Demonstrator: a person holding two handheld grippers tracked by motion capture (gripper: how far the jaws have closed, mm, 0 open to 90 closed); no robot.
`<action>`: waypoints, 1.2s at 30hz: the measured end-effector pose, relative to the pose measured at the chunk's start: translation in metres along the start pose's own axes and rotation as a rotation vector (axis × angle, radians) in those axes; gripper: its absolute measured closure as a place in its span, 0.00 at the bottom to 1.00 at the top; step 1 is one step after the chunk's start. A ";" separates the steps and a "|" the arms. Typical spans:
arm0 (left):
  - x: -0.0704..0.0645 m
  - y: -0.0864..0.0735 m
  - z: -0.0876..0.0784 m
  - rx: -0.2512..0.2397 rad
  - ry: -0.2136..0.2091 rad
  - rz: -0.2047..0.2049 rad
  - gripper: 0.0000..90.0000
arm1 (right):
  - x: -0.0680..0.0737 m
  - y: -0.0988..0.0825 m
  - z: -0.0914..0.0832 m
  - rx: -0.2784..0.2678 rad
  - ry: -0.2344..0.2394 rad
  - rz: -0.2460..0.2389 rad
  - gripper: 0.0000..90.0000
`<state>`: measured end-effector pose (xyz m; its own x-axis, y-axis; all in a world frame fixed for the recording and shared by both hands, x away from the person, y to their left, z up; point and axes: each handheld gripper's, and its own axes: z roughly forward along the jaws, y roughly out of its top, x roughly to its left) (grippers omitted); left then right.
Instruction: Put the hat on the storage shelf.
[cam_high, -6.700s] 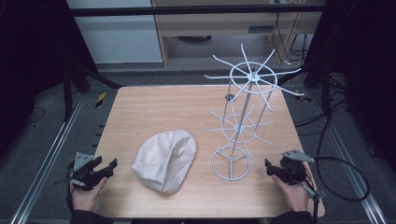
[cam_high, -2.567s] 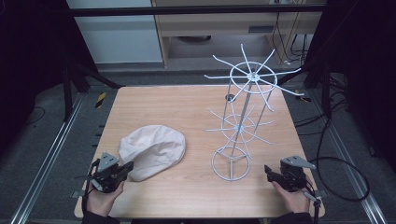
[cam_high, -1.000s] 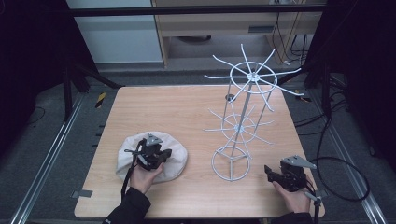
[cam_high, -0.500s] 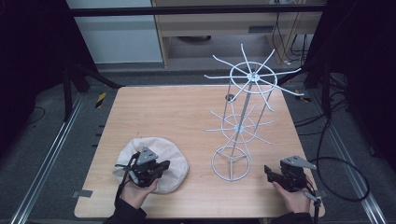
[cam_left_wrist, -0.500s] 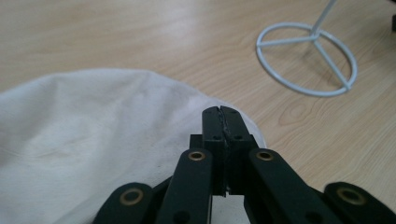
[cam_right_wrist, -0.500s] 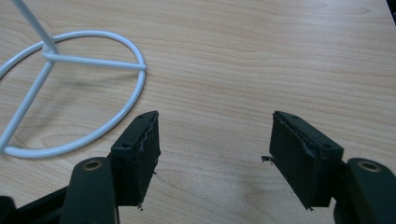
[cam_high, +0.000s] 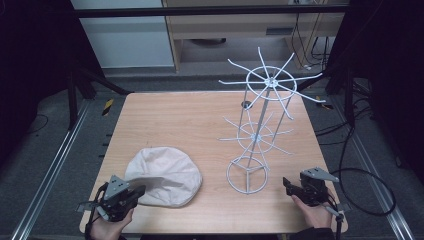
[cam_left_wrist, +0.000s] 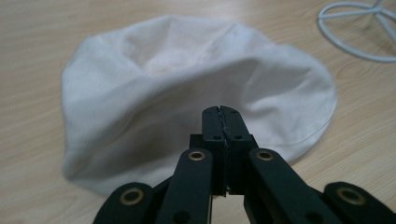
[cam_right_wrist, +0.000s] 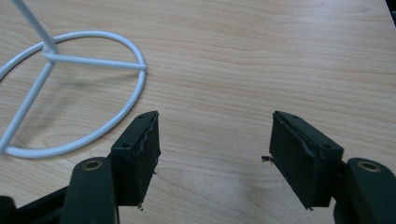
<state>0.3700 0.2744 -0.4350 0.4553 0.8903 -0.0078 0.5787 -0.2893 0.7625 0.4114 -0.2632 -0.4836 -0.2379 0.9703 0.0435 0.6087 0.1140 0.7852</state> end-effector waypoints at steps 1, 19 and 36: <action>0.004 -0.002 0.003 0.022 0.021 0.000 1.00 | 0.000 0.000 0.000 -0.001 -0.002 -0.001 0.37; 0.058 0.013 0.049 0.077 0.162 -0.124 1.00 | 0.000 0.000 0.002 0.005 0.003 -0.004 0.37; 0.059 0.033 0.031 -0.075 0.143 -0.135 1.00 | -0.002 0.000 0.000 -0.007 0.002 -0.001 0.37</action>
<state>0.4370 0.3060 -0.4306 0.2733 0.9616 -0.0254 0.5735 -0.1417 0.8068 0.4121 -0.2656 -0.4835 -0.2405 0.9696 0.0441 0.6033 0.1137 0.7894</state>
